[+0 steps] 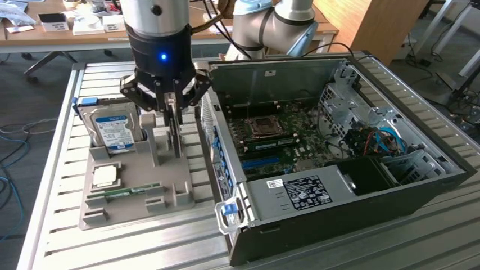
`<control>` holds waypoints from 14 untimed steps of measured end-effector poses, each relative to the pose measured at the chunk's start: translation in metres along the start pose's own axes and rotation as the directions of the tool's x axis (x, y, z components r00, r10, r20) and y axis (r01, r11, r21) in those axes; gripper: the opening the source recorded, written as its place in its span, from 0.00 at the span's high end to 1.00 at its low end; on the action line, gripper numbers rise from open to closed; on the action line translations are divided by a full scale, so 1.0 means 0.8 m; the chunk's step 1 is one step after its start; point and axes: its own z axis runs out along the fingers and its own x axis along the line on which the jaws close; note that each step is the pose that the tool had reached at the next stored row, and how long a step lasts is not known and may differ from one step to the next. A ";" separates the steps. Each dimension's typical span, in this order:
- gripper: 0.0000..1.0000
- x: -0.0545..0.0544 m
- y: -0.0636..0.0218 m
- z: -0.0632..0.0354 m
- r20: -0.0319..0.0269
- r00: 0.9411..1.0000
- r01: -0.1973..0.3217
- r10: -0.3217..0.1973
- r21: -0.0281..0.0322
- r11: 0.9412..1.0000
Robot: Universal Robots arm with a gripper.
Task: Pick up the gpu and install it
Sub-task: 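Pick up the gpu and move the gpu toward the slot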
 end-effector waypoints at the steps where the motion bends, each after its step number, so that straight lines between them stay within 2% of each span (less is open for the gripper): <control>1: 0.73 0.000 0.000 -0.004 0.000 1.000 0.000 0.000 0.000 1.000; 14: 0.73 -0.002 0.004 -0.051 0.000 1.000 0.000 0.000 -0.003 1.000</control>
